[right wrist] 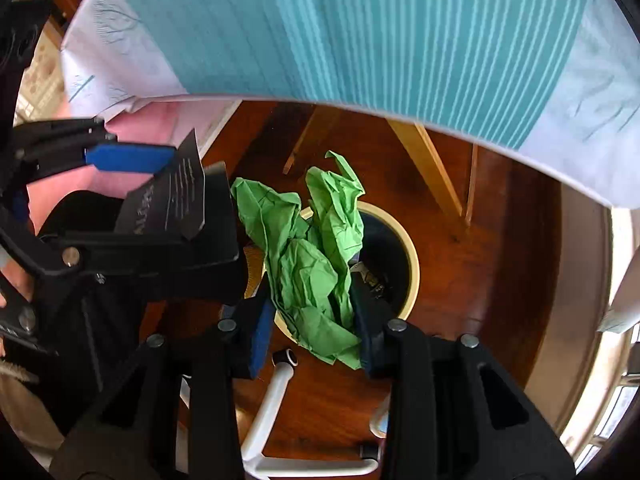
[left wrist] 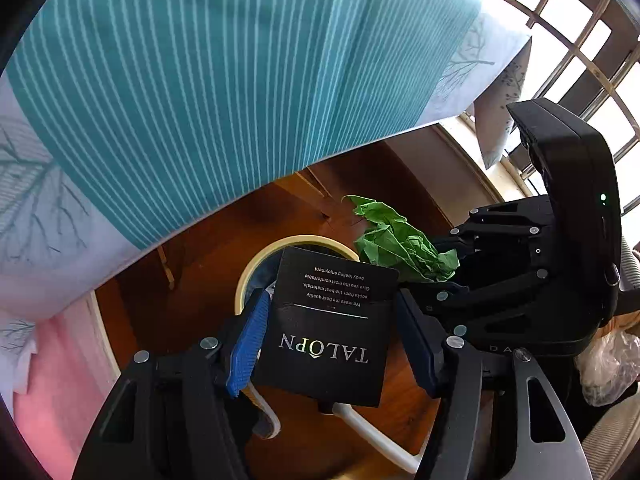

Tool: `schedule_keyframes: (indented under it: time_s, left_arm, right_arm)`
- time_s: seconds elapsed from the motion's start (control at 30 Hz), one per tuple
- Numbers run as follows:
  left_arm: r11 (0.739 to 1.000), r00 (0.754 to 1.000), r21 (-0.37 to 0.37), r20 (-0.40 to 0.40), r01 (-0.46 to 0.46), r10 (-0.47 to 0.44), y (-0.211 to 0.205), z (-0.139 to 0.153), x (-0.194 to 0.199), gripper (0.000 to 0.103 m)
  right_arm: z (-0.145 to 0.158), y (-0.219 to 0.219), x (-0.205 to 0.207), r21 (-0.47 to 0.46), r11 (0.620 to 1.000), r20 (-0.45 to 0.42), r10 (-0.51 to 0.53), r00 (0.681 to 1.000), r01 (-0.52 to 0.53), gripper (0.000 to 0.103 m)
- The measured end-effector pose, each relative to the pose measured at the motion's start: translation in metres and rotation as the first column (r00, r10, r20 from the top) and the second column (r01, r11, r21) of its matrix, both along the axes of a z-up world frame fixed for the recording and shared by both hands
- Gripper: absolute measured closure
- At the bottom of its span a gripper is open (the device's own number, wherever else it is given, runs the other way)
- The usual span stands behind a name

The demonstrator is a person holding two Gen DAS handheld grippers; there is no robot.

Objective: Collect trash
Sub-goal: 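Carry card and green paper down to the bin and open both tools, then raise both tools from the bin back over the table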

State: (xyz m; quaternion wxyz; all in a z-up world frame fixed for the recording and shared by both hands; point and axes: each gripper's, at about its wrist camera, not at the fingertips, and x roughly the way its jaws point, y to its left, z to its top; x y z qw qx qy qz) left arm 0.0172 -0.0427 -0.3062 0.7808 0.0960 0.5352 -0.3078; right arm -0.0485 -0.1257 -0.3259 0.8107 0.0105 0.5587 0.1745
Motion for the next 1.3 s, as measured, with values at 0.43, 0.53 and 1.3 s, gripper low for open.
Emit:
schedule_keyframes:
  time_s: [0.43,0.53,1.3]
  left_arm:
    - [0.995,0.998,0.094,-0.051,-0.039,0.043,-0.008,-0.114,0.001,0.039]
    - [0.993,0.996,0.104,-0.072,-0.047,0.055,-0.01,-0.123,0.011,0.039]
    - [0.983,0.99,0.166,-0.105,-0.072,0.091,-0.003,-0.124,0.049,0.013]
  right_arm:
    - [-0.073,-0.005,0.029,-0.012,1.0,-0.08,-0.006,0.997,0.006,0.07]
    - [-0.077,-0.006,0.033,-0.016,1.0,-0.07,0.003,0.998,-0.004,0.069]
    - [-0.106,-0.007,0.054,-0.065,0.998,-0.096,-0.023,0.995,0.017,0.045]
